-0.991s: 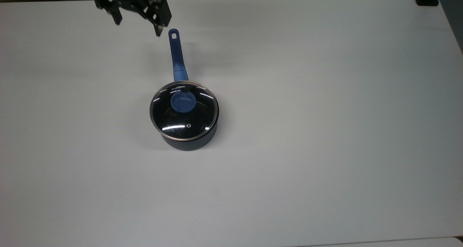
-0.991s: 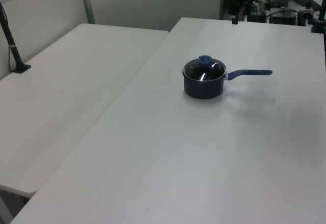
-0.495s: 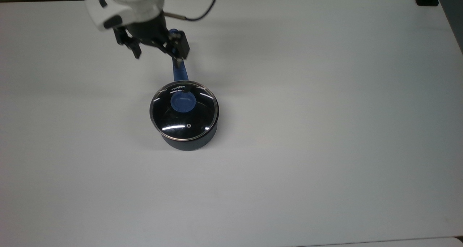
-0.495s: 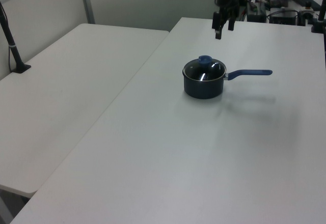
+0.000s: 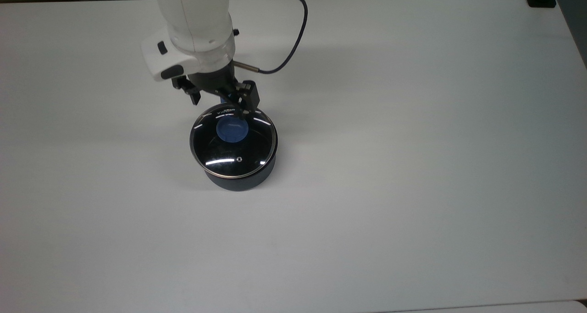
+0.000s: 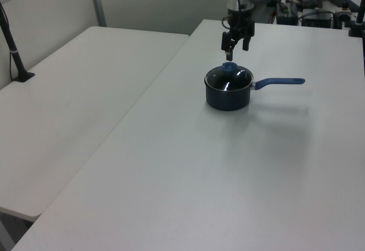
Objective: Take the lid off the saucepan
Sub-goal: 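Move the open gripper over the blue lid knob and lower it, then close the gripper on the blue knob of the glass lid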
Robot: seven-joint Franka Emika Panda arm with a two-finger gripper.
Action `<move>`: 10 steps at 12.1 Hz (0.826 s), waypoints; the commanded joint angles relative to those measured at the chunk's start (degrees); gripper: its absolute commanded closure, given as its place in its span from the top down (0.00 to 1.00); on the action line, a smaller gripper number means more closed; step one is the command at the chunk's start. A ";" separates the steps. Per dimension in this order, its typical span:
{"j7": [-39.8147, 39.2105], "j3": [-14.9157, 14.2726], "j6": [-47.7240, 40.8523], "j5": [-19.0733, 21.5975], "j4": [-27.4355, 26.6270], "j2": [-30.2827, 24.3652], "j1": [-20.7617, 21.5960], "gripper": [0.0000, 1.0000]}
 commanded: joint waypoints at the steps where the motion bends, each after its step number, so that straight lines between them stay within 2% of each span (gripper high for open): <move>1: 1.06 -0.37 3.40 -0.51 0.88 2.48 1.17 1.00; 9: 0.88 -0.37 5.34 -0.77 1.50 5.48 2.76 1.00; 10: 0.88 -0.37 5.34 -0.95 1.50 5.48 2.76 0.94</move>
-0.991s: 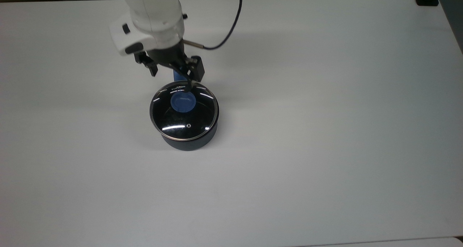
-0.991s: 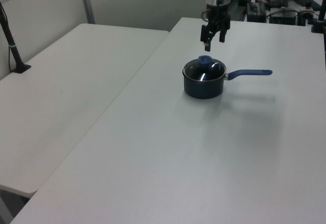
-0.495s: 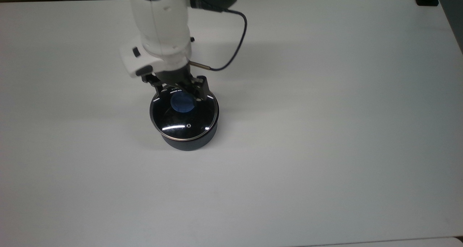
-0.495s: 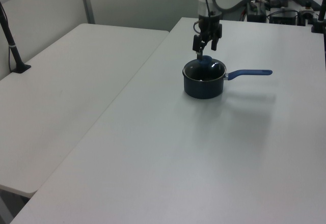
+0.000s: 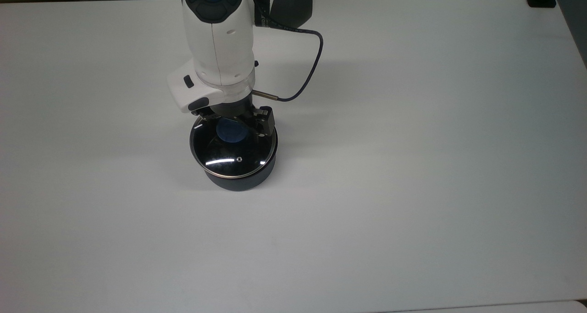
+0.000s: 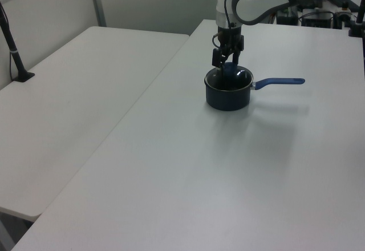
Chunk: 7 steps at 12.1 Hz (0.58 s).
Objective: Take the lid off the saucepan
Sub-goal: 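Close the gripper on the blue knob of the glass lid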
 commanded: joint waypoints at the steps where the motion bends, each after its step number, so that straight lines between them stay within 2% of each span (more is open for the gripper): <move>1: 0.01 -0.42 0.92 -1.13 0.46 0.38 0.62 0.86; 5: -4.47 -0.51 0.31 -1.05 0.55 0.12 0.09 0.58; 7: -4.92 -0.86 0.22 -0.96 0.55 -0.24 -0.08 0.56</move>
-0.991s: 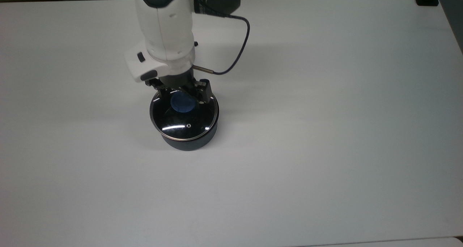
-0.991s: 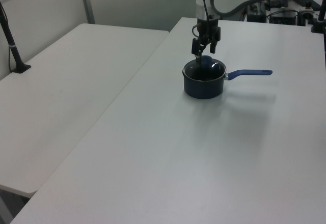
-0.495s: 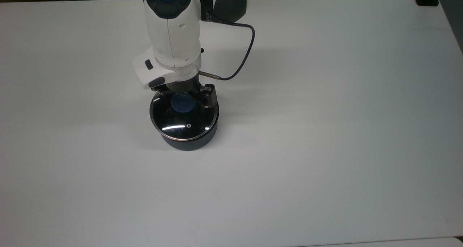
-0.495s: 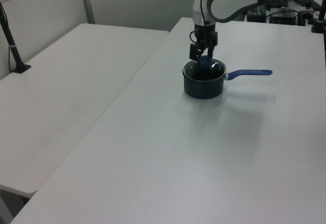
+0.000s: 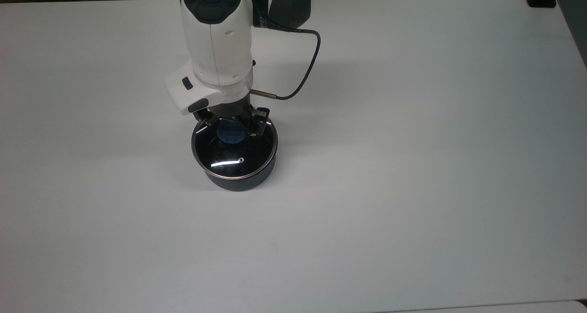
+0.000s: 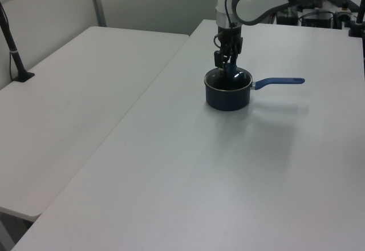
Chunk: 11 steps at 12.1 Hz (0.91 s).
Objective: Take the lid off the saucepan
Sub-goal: 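Close the gripper on the blue knob of the glass lid, then lift the glass lid up off the saucepan rim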
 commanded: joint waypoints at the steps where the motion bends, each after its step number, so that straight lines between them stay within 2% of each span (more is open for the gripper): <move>1: -2.22 -0.69 0.13 -0.44 0.44 -0.60 -0.30 0.53; 4: -2.57 -0.78 -0.83 -0.09 0.44 -2.27 -0.75 0.52; 6: -4.68 -0.87 -5.30 0.26 2.19 -2.54 -1.10 0.52; 11: -10.12 -0.87 -11.90 1.32 3.43 -6.57 -4.43 0.52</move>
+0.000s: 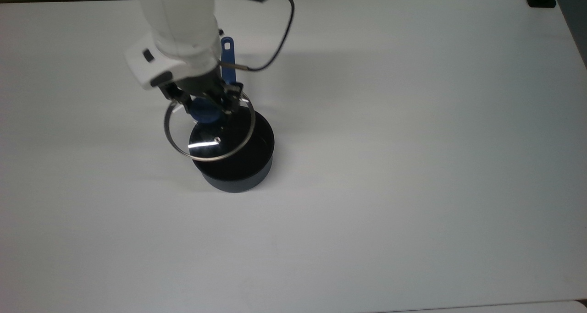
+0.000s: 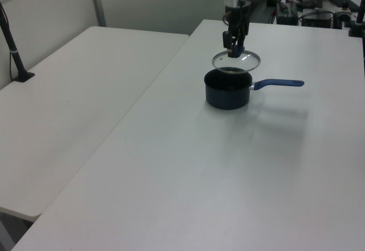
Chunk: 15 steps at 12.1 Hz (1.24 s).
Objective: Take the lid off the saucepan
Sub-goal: 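Lift the glass lid up off the saucepan rim, then carry the lid away from the saucepan and lower it to the table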
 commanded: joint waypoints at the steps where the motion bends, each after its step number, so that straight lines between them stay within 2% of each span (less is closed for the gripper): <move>1: -4.41 -0.33 -4.30 1.09 -0.69 -4.48 -1.32 0.52; 3: -4.95 -0.33 -5.09 1.09 -0.77 -5.46 -1.67 0.52; 6: -3.20 0.37 -5.97 1.00 -0.77 -5.72 0.68 0.52; 10: 2.25 0.28 -7.99 0.83 -1.65 -5.72 9.73 0.52; 15: 7.09 0.28 -8.35 1.00 -6.74 -5.81 19.31 0.52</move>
